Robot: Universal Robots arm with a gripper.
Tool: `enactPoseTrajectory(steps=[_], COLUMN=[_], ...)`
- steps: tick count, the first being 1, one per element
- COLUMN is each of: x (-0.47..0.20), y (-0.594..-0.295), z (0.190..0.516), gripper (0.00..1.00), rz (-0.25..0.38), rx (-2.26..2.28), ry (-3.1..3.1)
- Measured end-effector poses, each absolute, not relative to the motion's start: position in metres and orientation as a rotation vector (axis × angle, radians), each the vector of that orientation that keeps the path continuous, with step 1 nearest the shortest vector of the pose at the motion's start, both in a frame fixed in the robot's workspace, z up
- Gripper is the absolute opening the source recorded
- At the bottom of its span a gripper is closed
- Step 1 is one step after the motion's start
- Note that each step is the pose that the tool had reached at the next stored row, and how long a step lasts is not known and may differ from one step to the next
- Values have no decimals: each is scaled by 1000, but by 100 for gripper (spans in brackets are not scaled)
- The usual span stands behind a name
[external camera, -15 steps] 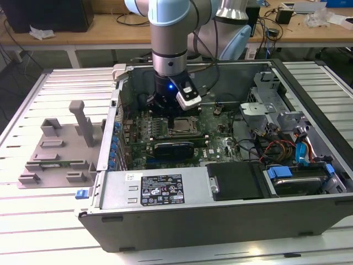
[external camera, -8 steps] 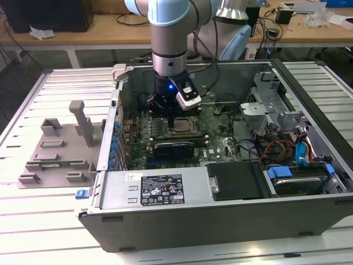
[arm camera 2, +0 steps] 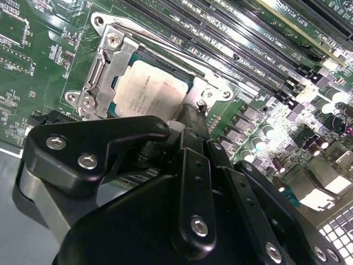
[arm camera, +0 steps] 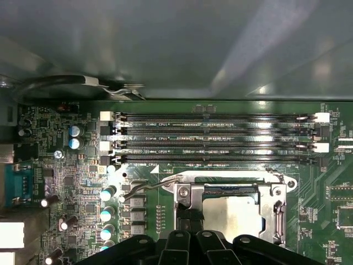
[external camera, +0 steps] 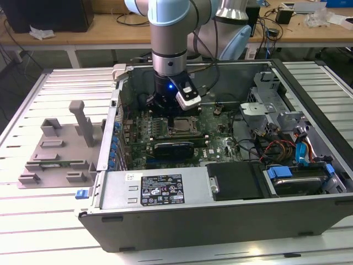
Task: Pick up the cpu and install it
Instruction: 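Close the cpu cover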
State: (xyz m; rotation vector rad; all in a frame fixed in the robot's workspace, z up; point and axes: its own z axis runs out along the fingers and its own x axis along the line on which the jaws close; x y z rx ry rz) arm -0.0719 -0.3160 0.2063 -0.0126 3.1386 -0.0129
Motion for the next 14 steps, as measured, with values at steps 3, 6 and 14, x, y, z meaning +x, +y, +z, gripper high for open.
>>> enactPoseTrajectory(steps=[3, 6, 14], x=[-72, -72, -72], y=[-316, -316, -316], z=[211, 218, 221], gripper=[11, 11, 11], rz=[-14, -14, -14], rx=[-13, -13, -13], ry=[3139, 3139, 3139])
